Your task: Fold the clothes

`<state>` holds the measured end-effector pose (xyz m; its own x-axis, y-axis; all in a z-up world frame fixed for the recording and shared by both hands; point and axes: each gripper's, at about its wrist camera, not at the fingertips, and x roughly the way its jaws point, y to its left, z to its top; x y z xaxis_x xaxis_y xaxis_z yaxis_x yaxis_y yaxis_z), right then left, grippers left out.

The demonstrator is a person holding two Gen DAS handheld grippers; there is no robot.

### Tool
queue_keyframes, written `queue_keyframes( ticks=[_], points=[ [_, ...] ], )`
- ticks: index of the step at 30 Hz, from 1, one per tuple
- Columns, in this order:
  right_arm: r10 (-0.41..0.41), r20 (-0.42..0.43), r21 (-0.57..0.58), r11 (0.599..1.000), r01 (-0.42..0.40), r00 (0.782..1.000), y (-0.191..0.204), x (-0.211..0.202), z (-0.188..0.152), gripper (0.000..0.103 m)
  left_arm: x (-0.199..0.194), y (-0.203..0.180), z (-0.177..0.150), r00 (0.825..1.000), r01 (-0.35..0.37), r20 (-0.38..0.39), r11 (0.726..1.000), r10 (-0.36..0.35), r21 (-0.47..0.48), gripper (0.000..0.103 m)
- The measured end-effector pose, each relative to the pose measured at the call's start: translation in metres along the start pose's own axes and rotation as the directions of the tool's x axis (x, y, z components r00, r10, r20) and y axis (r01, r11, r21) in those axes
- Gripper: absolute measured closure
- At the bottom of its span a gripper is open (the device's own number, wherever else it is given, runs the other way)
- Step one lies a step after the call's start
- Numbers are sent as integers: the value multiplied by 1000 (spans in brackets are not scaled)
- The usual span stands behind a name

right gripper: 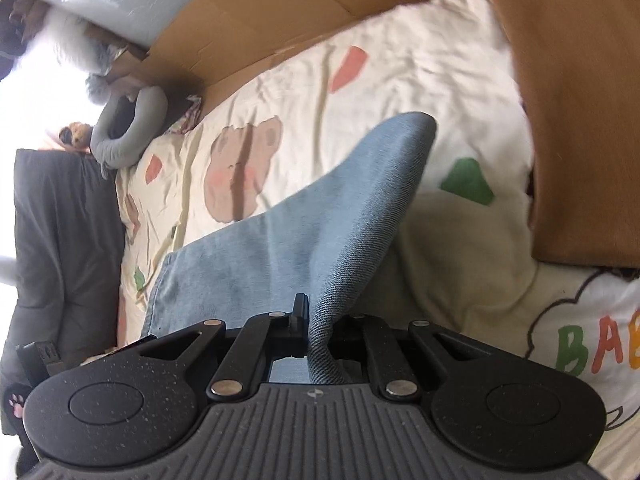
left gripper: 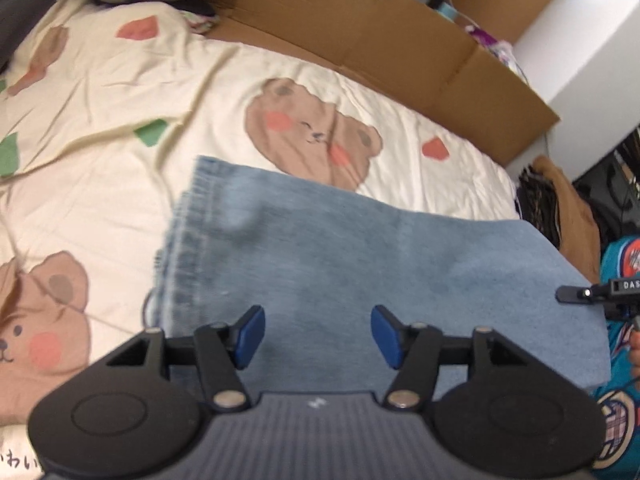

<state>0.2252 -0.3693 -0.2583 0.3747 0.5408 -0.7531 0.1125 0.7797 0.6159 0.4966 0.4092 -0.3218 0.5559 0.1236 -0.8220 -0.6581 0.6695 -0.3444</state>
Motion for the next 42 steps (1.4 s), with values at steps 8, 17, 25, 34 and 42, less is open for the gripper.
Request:
queue_keyframes(
  ticks=[8,17,25,34,42],
  points=[
    [-108,-34,-101,989,104,994,75,-6,14,97,-22,34,-1,997,8,81,992,2,-123,40],
    [-217,-64,-219,955,198,974,156,1,23,97,-44,57,0,983,74,180,972,-34,-222,39],
    [-291,-77,-323,912,252,954,224,29,20,97,-60,78,-2,969,122,241,952,-54,-279,39],
    [-306,-68,-304,913,273,950,258,63,12,96,-72,103,-6,960,139,277,932,-44,-334,37],
    [-288,-75,-275,926,258,955,281,107,-4,96,-73,123,-15,959,146,280,910,-34,-388,37]
  ],
)
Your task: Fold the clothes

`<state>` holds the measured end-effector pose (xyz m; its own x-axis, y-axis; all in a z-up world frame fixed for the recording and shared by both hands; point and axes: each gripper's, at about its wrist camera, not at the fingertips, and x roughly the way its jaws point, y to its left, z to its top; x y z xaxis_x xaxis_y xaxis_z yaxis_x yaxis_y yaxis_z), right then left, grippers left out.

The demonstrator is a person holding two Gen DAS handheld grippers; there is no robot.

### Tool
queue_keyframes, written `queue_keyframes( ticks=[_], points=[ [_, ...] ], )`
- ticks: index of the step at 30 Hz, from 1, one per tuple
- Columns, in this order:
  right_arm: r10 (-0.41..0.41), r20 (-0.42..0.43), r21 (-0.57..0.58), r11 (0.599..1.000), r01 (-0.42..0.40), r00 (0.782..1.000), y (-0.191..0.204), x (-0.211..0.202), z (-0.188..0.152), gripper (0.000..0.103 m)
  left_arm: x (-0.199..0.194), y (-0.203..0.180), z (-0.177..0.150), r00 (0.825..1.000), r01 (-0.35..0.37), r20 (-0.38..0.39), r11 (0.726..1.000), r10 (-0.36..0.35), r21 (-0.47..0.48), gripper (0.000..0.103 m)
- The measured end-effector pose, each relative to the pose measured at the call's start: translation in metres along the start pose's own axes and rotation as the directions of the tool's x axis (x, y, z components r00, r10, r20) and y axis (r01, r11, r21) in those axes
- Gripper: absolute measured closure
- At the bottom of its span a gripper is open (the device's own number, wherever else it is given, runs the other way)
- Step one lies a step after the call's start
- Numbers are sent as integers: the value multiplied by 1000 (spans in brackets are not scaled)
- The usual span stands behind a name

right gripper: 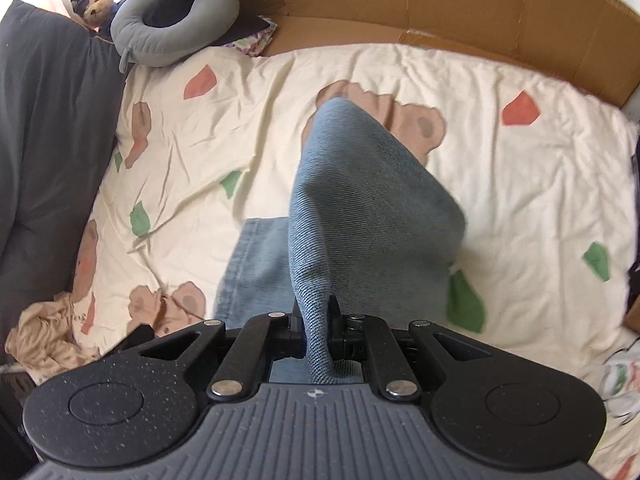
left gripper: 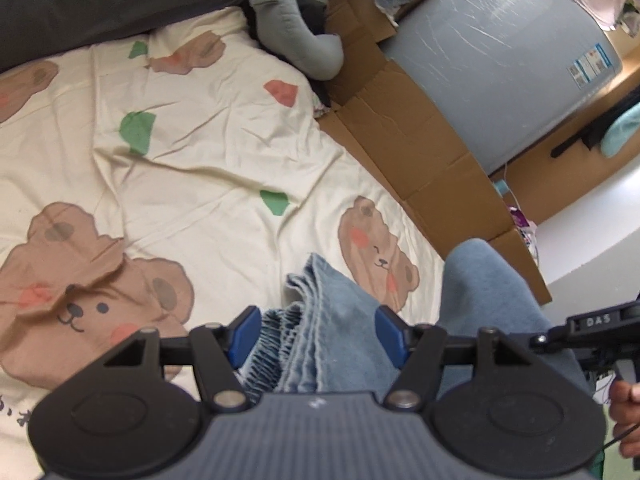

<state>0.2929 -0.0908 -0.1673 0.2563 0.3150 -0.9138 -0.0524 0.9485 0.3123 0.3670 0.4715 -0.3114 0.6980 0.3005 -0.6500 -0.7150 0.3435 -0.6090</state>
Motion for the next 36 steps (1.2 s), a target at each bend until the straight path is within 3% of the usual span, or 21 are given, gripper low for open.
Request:
queue_keyframes(
  ticks=[9,24,27,30,36],
  points=[
    [-13,-23,-53,999,12,1000,44,54,-11,96,-10,21,6,999,-30,33,997,32,-66,37],
    [-128,-119,-184,977,105,985,95,124,-38,94,-11,31,8,998,-39,40,993,44,-110,37],
    [-109,-130,-183,980,84,985,100,120,-36,79,-11,31,8,998,-41,42,993,46,-112,37],
    [-59,-134,-174,984,35,989,105,105,-34,70,-11,31,7,997,-45,49,992,52,-120,37],
    [13,-99,-153,988,-28,995,95,57,-23,67,-7,22,3,998,-39,46,994,44,-101,37]
  ],
)
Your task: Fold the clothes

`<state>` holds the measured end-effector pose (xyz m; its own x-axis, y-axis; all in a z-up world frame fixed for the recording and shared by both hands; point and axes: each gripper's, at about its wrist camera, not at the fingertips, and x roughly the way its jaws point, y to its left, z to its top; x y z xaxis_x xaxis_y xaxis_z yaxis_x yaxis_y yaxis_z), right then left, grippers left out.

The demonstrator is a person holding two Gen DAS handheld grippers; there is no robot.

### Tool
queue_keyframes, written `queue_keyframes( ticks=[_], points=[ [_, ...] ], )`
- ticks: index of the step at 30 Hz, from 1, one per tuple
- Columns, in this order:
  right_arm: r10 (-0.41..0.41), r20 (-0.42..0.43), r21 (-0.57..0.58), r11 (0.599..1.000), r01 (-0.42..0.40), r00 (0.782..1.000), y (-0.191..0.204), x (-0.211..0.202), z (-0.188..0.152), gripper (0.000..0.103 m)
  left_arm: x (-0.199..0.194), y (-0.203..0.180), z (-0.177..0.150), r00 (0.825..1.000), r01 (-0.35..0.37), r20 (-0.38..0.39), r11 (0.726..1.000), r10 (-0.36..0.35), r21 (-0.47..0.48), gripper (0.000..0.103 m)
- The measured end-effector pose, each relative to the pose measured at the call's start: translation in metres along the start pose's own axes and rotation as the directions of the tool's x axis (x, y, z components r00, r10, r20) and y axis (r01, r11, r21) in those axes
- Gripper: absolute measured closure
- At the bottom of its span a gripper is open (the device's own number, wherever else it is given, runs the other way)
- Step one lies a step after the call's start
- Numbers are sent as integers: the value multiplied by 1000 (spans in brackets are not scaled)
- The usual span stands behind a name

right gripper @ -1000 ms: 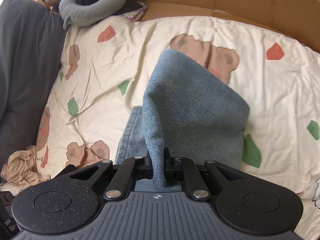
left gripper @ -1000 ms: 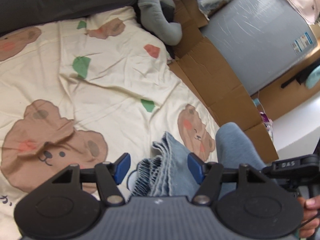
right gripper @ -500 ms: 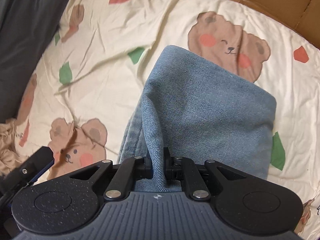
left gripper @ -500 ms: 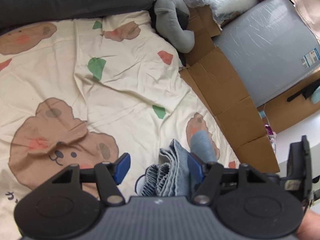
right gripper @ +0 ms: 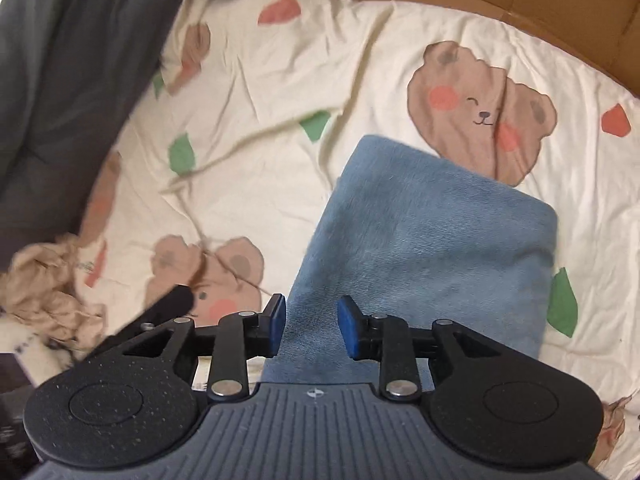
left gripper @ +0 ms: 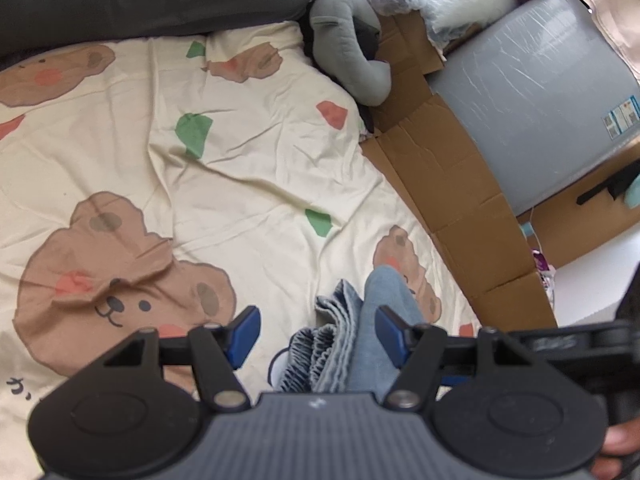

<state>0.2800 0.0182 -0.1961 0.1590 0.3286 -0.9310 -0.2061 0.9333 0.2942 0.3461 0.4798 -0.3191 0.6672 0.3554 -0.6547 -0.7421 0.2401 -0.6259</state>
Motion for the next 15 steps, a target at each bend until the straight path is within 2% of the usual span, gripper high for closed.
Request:
queue_keyframes(
  ticks=[7,14,15],
  points=[
    [-18,39,-23,1000,19,999,-51,-30,6,67,16,-18,-21,996,24,-84,997,-18,76,41],
    [-44,78,57,998,40,996,-130,-42,-6,67,27,-32,-47,984,22,-179,983,12,185,58],
    [-43,78,62,997,39,996,-140,-41,-10,65,27,-33,-51,982,17,-187,981,20,196,64]
  ],
)
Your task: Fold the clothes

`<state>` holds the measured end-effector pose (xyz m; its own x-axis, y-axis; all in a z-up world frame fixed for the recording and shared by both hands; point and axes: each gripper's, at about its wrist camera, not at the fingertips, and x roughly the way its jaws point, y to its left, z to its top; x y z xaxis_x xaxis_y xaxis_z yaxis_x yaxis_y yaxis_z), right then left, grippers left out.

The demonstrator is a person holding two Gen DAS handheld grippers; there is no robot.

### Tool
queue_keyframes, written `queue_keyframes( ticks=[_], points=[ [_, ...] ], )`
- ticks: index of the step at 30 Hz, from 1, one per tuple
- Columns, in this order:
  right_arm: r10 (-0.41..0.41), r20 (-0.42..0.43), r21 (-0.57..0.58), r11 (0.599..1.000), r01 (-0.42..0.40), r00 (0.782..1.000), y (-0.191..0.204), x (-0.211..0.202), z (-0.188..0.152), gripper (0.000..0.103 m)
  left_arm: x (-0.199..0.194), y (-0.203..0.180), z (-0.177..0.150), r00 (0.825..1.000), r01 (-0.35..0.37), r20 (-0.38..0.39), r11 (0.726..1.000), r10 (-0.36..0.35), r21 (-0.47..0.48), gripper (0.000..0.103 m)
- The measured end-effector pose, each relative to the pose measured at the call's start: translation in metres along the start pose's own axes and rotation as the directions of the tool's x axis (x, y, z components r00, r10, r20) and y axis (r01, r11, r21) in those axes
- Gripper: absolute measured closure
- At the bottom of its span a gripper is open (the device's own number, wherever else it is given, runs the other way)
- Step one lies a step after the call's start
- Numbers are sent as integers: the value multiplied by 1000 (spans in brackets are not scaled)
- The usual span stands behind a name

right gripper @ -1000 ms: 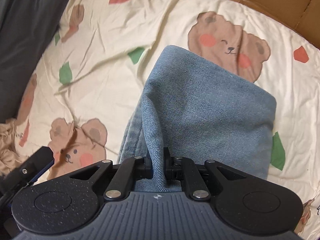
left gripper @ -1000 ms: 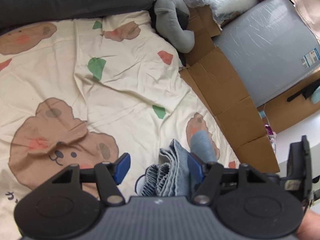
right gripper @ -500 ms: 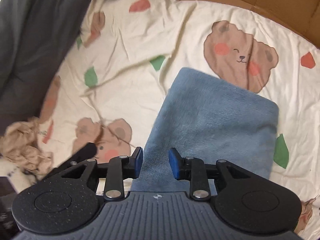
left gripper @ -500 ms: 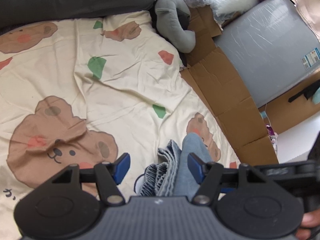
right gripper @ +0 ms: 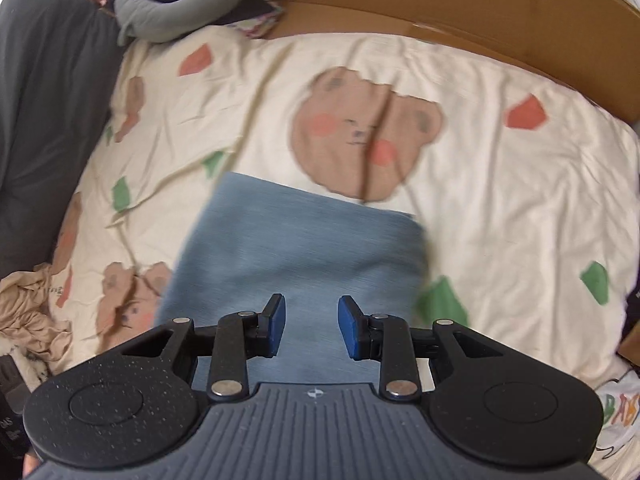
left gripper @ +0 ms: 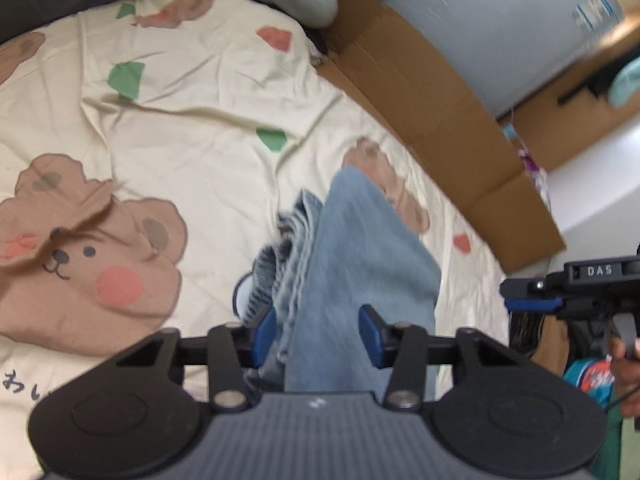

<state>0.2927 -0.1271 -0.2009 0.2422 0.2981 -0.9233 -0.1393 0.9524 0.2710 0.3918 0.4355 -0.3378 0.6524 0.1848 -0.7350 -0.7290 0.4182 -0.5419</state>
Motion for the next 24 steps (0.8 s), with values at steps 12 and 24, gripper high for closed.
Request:
queue_keyframes(
  ticks=[12,24],
  points=[
    [115,-17,46,992,-114,993,-70,57,-61,59,-13,2,-18,996,-55,-72,998,57,23,93],
    [268,-49,52,963,-265,962,-101,99,-118,55,-9,0,-24,981,-101,-156,991,114,88,88]
  ],
)
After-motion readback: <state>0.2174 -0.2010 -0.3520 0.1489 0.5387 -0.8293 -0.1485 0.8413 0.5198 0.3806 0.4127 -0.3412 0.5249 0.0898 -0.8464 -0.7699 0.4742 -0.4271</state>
